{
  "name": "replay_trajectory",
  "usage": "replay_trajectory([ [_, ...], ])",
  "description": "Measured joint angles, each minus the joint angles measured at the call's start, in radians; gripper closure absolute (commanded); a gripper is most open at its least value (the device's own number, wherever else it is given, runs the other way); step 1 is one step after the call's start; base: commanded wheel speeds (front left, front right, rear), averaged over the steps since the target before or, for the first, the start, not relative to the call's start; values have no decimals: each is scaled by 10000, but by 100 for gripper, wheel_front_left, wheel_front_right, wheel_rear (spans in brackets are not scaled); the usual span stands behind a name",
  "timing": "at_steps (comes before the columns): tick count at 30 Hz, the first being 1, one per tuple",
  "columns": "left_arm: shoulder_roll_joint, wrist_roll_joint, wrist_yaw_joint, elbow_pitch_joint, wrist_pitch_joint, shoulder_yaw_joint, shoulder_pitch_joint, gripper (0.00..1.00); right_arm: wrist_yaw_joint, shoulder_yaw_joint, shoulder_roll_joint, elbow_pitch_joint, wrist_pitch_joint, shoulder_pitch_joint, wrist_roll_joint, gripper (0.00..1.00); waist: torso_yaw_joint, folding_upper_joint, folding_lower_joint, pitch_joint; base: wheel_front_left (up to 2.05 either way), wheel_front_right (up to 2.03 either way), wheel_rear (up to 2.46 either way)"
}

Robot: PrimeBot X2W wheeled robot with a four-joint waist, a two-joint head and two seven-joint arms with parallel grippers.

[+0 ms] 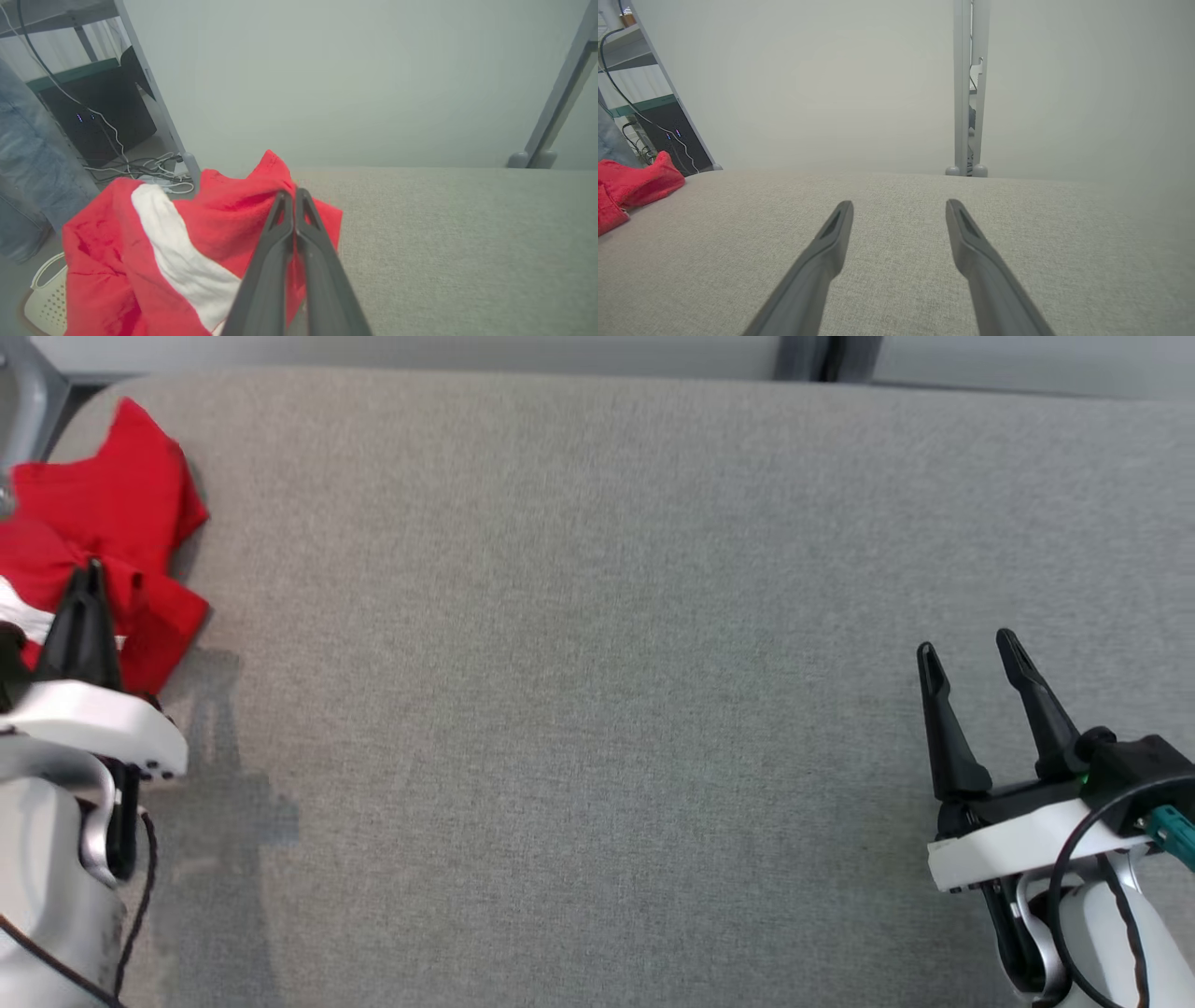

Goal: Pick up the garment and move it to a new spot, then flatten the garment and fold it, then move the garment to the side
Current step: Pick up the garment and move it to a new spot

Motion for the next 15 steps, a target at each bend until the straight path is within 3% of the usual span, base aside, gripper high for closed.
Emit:
replay_trajectory([
  [5,-150,297,443,-1908,44,-265,1225,100,0,-23,71,111,-52,282,44,0,-147,0,0,-677,0,0,0],
  [15,-397,736,1323,-6541,1513,-1066,3955,100,0,71,171,251,-67,809,92,0,-849,0,0,-2094,0,0,0],
])
